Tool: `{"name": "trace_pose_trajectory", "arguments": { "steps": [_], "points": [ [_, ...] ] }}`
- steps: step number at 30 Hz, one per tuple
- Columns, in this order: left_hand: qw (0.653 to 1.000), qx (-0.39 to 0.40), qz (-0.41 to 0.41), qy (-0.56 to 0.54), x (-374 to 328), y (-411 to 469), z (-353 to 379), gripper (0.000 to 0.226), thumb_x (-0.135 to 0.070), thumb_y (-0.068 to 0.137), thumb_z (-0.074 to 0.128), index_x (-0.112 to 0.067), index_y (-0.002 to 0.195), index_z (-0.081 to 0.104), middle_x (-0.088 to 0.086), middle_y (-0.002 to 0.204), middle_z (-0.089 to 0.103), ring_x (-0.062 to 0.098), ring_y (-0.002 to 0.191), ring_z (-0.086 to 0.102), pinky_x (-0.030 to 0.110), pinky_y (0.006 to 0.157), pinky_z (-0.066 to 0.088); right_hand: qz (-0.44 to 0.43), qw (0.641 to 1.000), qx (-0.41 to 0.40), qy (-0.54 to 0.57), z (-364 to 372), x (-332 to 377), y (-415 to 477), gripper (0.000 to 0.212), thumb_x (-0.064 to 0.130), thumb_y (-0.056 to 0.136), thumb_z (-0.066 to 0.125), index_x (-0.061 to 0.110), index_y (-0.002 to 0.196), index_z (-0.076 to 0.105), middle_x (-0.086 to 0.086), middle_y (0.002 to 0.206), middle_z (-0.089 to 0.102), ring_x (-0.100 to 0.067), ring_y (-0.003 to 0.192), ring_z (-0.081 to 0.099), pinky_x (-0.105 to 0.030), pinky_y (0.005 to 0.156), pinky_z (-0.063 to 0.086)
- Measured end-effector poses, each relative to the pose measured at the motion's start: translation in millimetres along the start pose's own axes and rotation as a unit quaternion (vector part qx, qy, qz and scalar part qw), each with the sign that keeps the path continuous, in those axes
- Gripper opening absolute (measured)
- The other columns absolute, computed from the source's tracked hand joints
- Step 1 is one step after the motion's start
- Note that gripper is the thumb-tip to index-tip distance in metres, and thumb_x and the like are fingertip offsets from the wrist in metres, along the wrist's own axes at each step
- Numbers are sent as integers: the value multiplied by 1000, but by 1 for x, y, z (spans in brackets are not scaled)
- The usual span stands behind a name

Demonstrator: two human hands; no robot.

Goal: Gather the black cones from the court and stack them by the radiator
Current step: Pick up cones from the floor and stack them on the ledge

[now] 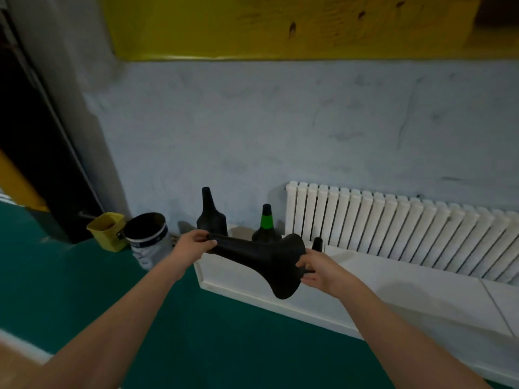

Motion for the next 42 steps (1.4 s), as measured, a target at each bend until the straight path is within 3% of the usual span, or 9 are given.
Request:
{"name": "trace_pose_trajectory", "arguments": {
  "steps": [5,9,15,20,25,33,38,40,42],
  "points": [
    [1000,1,27,-4,-25,79,-12,43,-10,86,67,0,126,54,16,129,58,32,115,57,45,102,45,-3,1000,-20,5,26,37,57,35,0,89,49,17,119,54,-8,97,56,-24,90,58,-31,76,49],
    [999,20,29,9,-39,139,-5,42,-9,90,63,-2,130,52,12,130,56,30,118,55,32,85,47,1,999,-31,26,27,62,101,36,-3,88,48,13,119,55,-10,99,58,-24,91,58,-33,83,50],
    [998,32,42,26,-68,239,17,41,-9,88,65,-3,127,54,17,125,57,29,107,57,40,95,48,-2,999,-45,24,16,101,192,46,-13,76,42,7,113,58,-15,114,58,-29,103,58,-41,96,51],
    [997,45,44,41,-105,338,48,37,-10,84,70,-4,119,59,19,119,61,27,95,59,38,87,49,9,996,-61,63,-1,138,286,24,-13,78,40,3,79,57,-13,86,55,-27,83,57,-35,78,54],
    [992,47,62,100,-130,410,77,37,-21,82,73,-8,115,61,15,117,64,31,107,61,44,97,48,50,992,-79,91,-14,153,363,22,-11,83,41,3,71,53,-12,76,51,-26,72,53,-34,71,49],
    [975,100,78,183,-131,500,138,38,-26,80,75,-14,113,61,7,108,63,23,98,61,30,81,46,125,981,-97,111,-23,123,463,6,-2,76,53,3,80,55,-12,79,51,-23,74,51,-28,63,45],
    [958,150,83,228,-122,545,168,36,-24,77,77,-17,108,60,3,101,62,19,93,61,26,77,45,157,975,-104,117,-14,99,511,13,1,72,57,6,81,49,-10,79,43,-18,64,41,-25,58,36],
    [948,173,92,250,-114,559,179,36,-24,76,77,-18,107,59,2,101,61,18,92,61,26,78,46,165,972,-108,128,-11,90,530,39,5,56,64,4,93,49,-13,87,46,-21,67,43,-30,65,41],
    [931,210,98,281,-101,570,191,40,-27,76,77,-18,110,59,2,106,60,17,95,60,24,78,45,160,972,-128,115,-11,78,550,82,10,51,66,4,129,42,-20,116,51,-31,93,53,-41,89,46]
  ]
}}
Point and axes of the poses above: each hand's wrist, its own y-axis towards the middle knuckle, its own z-axis out of the palm, x = y × z, the point moved 4 cm from there along y, towards the middle knuckle
